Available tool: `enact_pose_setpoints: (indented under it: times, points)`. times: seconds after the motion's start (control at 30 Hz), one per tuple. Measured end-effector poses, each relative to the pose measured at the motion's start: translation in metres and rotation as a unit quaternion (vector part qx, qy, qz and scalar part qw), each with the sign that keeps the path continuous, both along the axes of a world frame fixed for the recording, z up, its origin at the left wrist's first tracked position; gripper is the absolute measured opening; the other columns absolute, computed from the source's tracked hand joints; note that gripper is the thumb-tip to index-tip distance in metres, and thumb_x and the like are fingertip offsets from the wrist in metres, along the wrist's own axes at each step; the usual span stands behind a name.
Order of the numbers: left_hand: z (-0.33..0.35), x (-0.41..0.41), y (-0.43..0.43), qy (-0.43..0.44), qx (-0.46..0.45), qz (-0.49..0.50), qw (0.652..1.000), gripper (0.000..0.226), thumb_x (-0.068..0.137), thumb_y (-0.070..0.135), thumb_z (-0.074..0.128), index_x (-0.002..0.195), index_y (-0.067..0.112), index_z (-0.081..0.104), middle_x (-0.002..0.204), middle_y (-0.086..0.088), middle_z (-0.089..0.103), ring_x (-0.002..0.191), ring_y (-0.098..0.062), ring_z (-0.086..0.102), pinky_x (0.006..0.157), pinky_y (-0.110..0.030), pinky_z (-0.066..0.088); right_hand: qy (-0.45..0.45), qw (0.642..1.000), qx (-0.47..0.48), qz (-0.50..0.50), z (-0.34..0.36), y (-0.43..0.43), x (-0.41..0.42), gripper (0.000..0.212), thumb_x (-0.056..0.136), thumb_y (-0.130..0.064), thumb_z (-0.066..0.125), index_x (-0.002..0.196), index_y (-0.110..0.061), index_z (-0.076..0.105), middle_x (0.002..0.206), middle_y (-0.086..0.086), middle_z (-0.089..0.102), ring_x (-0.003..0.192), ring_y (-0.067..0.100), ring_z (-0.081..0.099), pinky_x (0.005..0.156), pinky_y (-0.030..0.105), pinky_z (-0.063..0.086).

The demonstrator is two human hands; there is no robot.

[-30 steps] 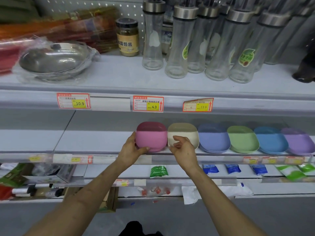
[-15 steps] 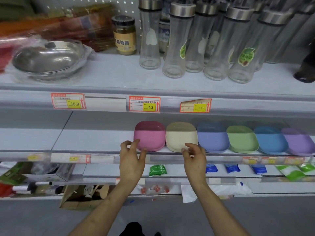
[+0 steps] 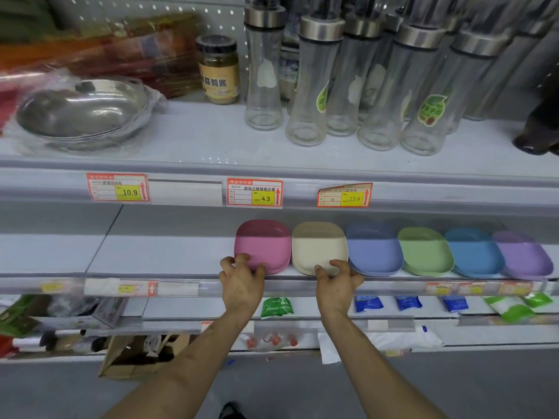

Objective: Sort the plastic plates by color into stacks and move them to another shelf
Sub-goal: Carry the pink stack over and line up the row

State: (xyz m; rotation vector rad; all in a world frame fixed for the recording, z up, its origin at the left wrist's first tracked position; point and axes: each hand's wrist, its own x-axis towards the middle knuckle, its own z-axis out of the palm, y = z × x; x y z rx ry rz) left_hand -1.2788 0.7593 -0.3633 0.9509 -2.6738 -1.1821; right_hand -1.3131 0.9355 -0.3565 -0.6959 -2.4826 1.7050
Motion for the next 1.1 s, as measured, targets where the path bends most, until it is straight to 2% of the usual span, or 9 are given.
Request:
enact_pose_setpoints:
  times: [0.13,0.37,0.5,0.6,0.7,0.83,0.9,1.0,1.1]
  points:
    - [0.000,0.001,-0.002,0.003,-0.001,0.005,1.000,0.047,0.093,0.032,0.066,0.133,0.011,0.055,0.137,-0.014,0.041,0.118,-0.039,0.048,0.091,-0.047,0.049,-0.017,1.000,0.009,0.000,-0.004,-0.002,-0.003,0.040,0.089,-0.013,0.079,0.122,-0.004,0.059,0.138,0.013,0.031,0.101,0.025,0.053,0.109,0.034,0.047]
    - [0.001,-0.002,-0.005,-0.003,0.005,-0.001,1.000,0.049,0.090,0.029,0.067,0.131,0.005,0.053,0.132,-0.014,0.041,0.110,-0.039,0.057,0.086,-0.048,0.054,-0.035,0.999,0.023,-0.007,0.000,-0.003,-0.005,0.042,0.087,-0.009,0.077,0.123,-0.004,0.056,0.128,0.006,0.028,0.095,0.030,0.056,0.103,0.041,0.052]
    - [0.003,-0.002,-0.007,0.002,0.021,-0.001,1.000,0.050,0.090,0.029,0.069,0.131,0.005,0.052,0.134,-0.014,0.038,0.104,-0.040,0.061,0.085,-0.049,0.057,-0.031,0.999,0.014,-0.009,0.003,-0.002,-0.003,0.040,0.087,-0.009,0.078,0.121,-0.006,0.057,0.126,0.005,0.029,0.096,0.029,0.055,0.104,0.040,0.051]
    - [0.003,0.004,-0.007,0.036,0.013,0.017,0.999,0.048,0.091,0.029,0.070,0.130,0.007,0.054,0.138,-0.011,0.033,0.094,-0.039,0.064,0.079,-0.044,0.057,-0.008,1.000,0.009,-0.008,0.006,0.006,0.004,0.035,0.089,-0.010,0.077,0.119,-0.011,0.057,0.129,0.006,0.032,0.097,0.026,0.056,0.102,0.031,0.048]
    - [0.009,0.013,0.004,0.101,-0.013,0.019,0.995,0.044,0.091,0.031,0.070,0.129,0.016,0.053,0.139,-0.003,0.029,0.091,-0.035,0.064,0.075,-0.044,0.061,0.039,0.999,0.020,-0.011,0.013,0.026,0.011,0.032,0.091,-0.013,0.075,0.120,-0.016,0.060,0.124,0.003,0.034,0.085,0.020,0.064,0.094,0.031,0.049]
    - [0.017,0.024,0.054,0.152,-0.039,-0.018,0.987,0.043,0.093,0.030,0.069,0.132,0.023,0.051,0.138,0.002,0.029,0.104,-0.028,0.059,0.078,-0.039,0.060,0.056,0.998,0.028,-0.021,0.012,0.078,0.018,0.033,0.094,-0.010,0.071,0.124,-0.018,0.060,0.123,0.004,0.038,0.082,0.022,0.064,0.088,0.026,0.044]
    - [0.022,0.022,0.088,0.176,-0.043,-0.043,0.983,0.043,0.095,0.031,0.068,0.134,0.023,0.052,0.137,0.003,0.032,0.106,-0.022,0.056,0.079,-0.031,0.055,0.072,0.997,0.025,-0.020,0.014,0.110,0.012,0.034,0.095,-0.011,0.071,0.126,-0.019,0.059,0.123,0.004,0.038,0.081,0.022,0.064,0.089,0.033,0.049]
    - [0.025,0.014,0.146,0.169,-0.009,-0.035,0.985,0.044,0.096,0.034,0.067,0.137,0.026,0.052,0.136,0.003,0.032,0.106,-0.022,0.057,0.083,-0.034,0.056,0.052,0.998,0.020,-0.012,0.010,0.162,0.000,0.036,0.095,-0.019,0.072,0.128,-0.022,0.057,0.126,0.007,0.039,0.088,0.026,0.064,0.095,0.040,0.052]
    - [0.026,0.005,0.204,0.171,0.034,-0.011,0.985,0.044,0.098,0.038,0.064,0.139,0.034,0.048,0.133,0.003,0.034,0.103,-0.023,0.060,0.087,-0.037,0.056,0.058,0.998,0.014,-0.001,0.014,0.206,-0.013,0.041,0.095,-0.022,0.072,0.131,-0.022,0.055,0.131,0.011,0.041,0.090,0.021,0.062,0.093,0.037,0.049]
